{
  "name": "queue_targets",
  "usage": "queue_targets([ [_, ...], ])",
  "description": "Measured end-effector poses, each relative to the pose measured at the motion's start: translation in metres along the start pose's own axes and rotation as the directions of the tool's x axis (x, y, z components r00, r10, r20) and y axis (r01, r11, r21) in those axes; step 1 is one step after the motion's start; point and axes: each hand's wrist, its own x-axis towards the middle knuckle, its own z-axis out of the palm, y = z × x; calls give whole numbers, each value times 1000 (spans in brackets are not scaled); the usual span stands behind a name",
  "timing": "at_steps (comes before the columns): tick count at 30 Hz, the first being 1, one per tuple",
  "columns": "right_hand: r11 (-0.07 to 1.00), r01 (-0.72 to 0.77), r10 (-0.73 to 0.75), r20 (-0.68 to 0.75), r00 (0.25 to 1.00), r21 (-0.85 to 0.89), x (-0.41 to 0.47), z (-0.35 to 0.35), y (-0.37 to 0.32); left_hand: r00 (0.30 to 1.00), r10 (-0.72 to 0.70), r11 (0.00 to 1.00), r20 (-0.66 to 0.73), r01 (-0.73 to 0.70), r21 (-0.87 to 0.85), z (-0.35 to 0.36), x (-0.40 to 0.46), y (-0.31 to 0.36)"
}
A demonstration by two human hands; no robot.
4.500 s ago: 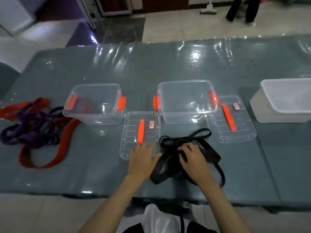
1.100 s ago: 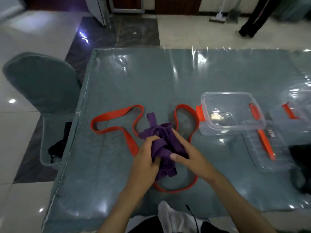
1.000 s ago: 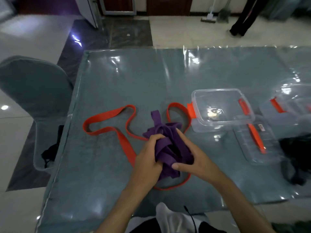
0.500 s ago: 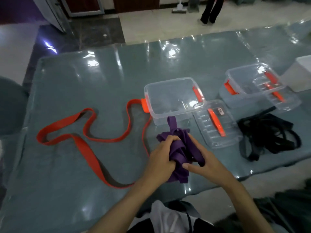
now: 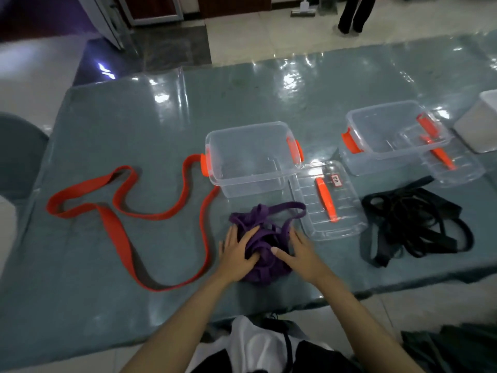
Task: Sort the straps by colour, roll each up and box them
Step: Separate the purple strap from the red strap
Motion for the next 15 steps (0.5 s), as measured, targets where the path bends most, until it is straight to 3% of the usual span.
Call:
queue_targets([
  [5,999,33,-30,76,997,-43,0,-8,13,995,48,999,89,-46,-24,-12,-12,-5],
  [8,993,33,-32,6,999,-115,0,-13,9,991,135,985,-16,-136,-110,-17,-26,-10],
  [11,994,-58,51,-84,995,-89,-3,-16,13,980,139,965,-144,-167,-201,-18,-36,-14],
  [15,984,-131,117,-116,986,-119,-3,-20,23,978,133,984,-161,-150,-99,-20,-35,-26],
])
